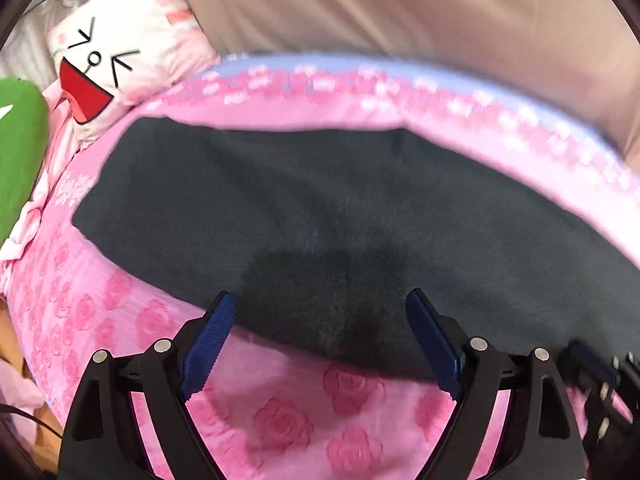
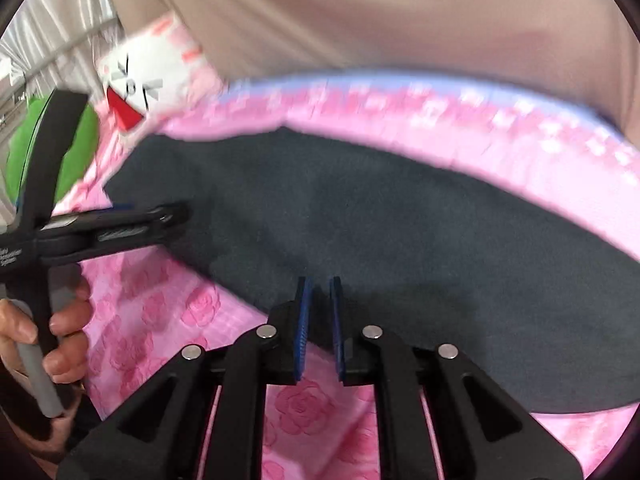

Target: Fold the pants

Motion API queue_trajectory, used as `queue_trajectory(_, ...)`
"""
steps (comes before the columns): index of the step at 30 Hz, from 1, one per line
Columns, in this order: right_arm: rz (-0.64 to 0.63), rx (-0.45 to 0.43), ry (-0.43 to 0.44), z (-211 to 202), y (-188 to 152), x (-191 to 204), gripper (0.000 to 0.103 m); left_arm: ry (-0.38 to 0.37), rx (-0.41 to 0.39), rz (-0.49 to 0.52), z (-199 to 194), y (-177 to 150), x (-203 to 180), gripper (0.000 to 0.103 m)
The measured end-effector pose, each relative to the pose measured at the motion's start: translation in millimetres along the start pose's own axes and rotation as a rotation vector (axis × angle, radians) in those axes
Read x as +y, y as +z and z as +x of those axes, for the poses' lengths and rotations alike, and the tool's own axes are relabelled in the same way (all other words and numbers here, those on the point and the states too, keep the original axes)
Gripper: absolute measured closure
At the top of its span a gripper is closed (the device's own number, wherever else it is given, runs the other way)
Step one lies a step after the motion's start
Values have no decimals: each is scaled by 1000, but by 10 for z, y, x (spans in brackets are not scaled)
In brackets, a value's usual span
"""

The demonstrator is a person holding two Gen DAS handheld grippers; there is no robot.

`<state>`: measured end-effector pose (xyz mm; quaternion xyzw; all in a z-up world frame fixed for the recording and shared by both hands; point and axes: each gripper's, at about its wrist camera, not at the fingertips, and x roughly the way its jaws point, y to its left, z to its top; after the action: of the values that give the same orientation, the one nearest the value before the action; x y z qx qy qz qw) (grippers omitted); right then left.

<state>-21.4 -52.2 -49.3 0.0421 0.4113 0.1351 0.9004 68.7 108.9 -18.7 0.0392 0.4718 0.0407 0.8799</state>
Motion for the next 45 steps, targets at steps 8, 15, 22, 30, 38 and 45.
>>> queue_trajectory(8, 99, -166, -70, -700, -224, -336, 92, 17, -84, 40, -297, -246, 59, 18)
queue_trajectory(15, 365, -282, -306, -1539, -633, -1493, 92, -81, -136, 122, -661, -328, -448, 18)
queue_trajectory(22, 634, -291, -577, -2155, -1342, -2608, 91, -123, -156, 211, -821, -496, -1036, 16)
queue_trajectory(30, 764, -266, -533, -2225, -1663, -3284, 66, -140, -190, 242, -919, -527, -1393, 15)
queue_trajectory(38, 812, -252, -457, -2142, -1532, -3597, 66, -129, -176, 251, -859, -511, -1455, 14)
queue_trajectory(45, 786, -320, -504, -2203, -1387, -3459, 98, -125, -180, 226, -811, -488, -1266, 14)
